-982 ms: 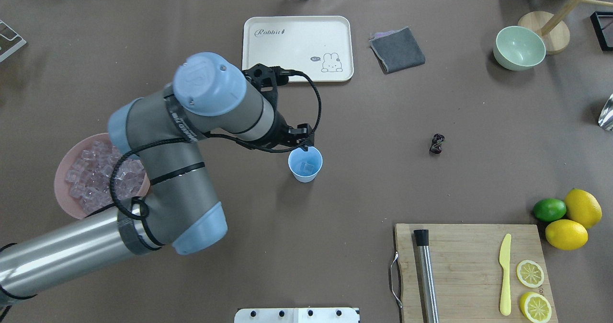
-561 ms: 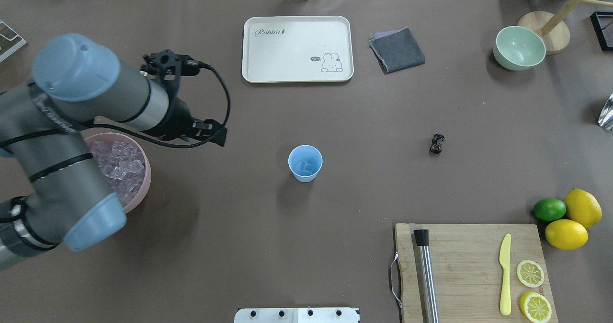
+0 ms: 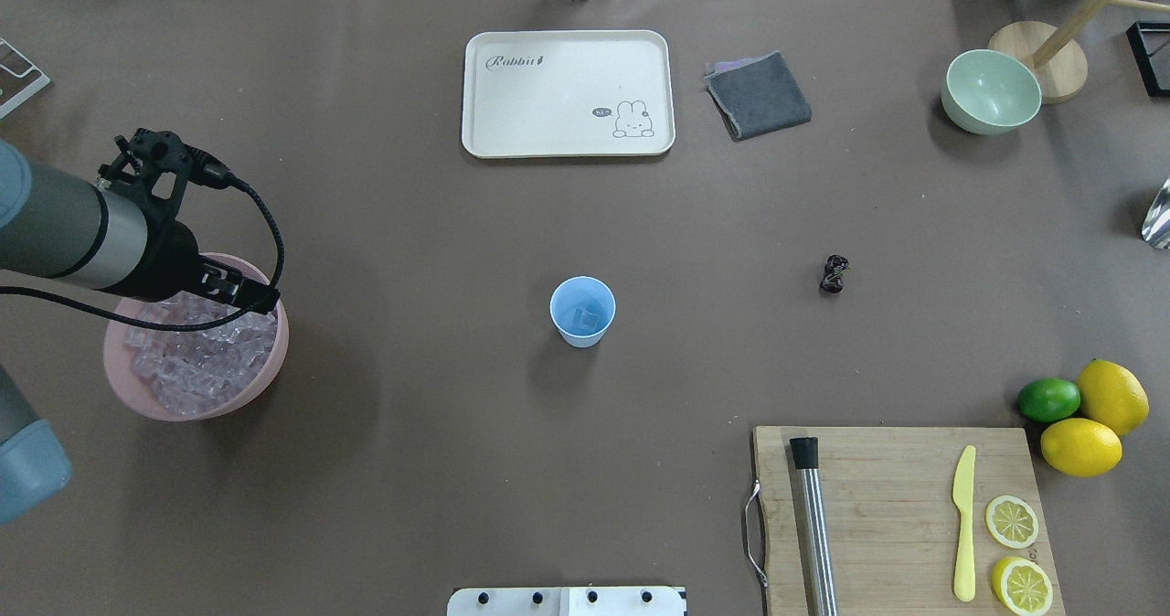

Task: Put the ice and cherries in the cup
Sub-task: 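Return the left gripper to the pink bowl and grasp another ice cube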

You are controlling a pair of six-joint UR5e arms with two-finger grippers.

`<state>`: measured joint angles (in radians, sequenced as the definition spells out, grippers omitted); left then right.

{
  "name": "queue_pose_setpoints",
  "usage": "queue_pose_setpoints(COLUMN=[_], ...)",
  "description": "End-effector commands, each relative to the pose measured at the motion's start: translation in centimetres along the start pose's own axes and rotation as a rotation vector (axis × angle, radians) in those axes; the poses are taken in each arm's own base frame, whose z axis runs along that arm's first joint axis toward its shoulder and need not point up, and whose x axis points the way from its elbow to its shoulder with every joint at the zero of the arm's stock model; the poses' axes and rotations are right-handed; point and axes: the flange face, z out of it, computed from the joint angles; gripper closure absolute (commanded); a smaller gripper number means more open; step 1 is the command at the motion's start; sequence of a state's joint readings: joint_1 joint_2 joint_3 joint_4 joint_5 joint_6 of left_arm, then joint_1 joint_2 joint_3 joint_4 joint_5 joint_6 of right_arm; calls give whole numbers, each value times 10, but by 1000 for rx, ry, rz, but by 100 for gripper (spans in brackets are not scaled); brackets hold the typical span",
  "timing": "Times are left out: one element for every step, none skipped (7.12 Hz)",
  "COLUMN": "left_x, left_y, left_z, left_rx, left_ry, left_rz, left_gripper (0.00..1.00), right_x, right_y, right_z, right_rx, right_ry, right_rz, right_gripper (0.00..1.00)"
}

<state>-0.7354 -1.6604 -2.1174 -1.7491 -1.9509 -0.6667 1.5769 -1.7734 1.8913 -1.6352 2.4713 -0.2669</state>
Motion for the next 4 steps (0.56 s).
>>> queue_pose_setpoints(left_x=[-12,-3,9,10], left_y=[27,30,34,29], left_z=[15,25,35,43], left_rx=[-30,-24,-36,-34], left_ry=[-57,-81,-75,-89], left_rz=[84,109,130,145], left_gripper=[14,14,14,14], right_x=[-1,-1,-1,0], right_y=[0,0,0,0], right_z=[-1,0,0,0], right_rx=[1,0,0,-1], right_ry=[0,0,0,0], right_rz=[-1,0,0,1], right_gripper=[0,0,0,0])
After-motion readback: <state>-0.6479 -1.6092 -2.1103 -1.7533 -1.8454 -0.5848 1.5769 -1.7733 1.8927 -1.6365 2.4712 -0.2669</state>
